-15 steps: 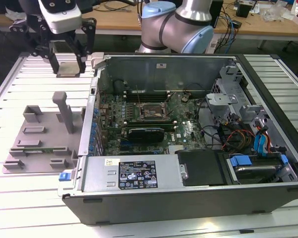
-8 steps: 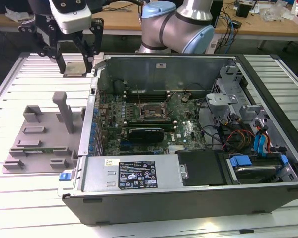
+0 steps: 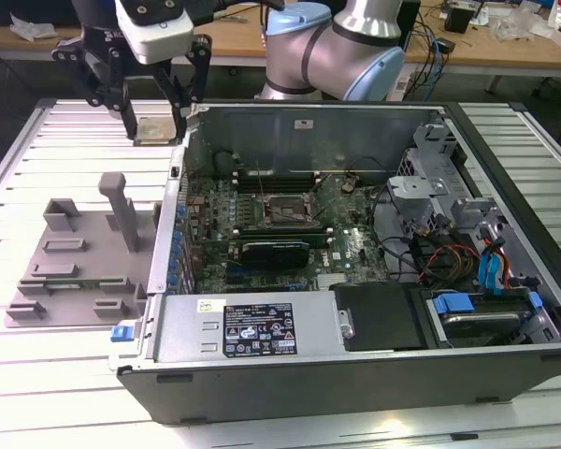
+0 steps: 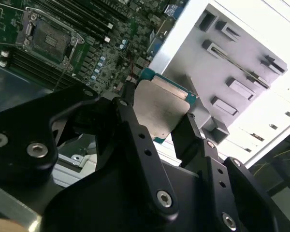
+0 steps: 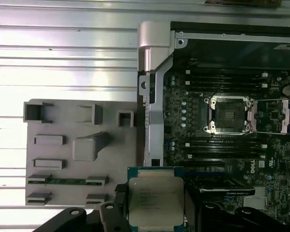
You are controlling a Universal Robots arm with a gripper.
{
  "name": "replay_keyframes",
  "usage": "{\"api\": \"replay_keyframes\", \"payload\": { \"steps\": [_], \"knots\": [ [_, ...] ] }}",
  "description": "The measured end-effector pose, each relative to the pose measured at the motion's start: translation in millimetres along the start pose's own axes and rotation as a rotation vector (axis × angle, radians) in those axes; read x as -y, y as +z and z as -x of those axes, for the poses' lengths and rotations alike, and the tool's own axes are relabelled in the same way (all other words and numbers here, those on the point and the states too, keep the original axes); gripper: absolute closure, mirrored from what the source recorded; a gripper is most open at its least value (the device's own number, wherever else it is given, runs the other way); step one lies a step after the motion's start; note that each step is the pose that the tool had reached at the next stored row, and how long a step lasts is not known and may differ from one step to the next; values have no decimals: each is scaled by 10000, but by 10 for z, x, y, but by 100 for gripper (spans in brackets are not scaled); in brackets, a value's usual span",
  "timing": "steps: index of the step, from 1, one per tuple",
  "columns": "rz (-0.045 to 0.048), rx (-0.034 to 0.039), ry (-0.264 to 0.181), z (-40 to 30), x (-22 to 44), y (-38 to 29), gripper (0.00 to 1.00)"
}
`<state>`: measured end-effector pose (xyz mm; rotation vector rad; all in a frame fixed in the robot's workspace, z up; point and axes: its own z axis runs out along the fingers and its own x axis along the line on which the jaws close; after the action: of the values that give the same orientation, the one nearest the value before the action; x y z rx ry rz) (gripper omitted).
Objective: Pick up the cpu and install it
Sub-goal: 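Pick up the cpu and move it towards the insertion slot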
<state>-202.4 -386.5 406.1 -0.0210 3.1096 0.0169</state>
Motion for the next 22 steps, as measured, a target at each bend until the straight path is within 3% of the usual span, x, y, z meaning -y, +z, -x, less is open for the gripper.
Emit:
{"api": "replay_keyframes", "payload": {
  "steps": [2,10,14,15,19,21,22],
  "knots": [
    [0,0,1,99,1,3,45],
    [1,0,1,299,4,10,45],
    [0,0,0,535,7,18,45],
    [0,0,1,640,9,23,45],
    [1,1,0,824,12,78,45],
    [0,0,2,885,12,99,45],
    [-1,0,0,961,14,125,45]
  ]
}}
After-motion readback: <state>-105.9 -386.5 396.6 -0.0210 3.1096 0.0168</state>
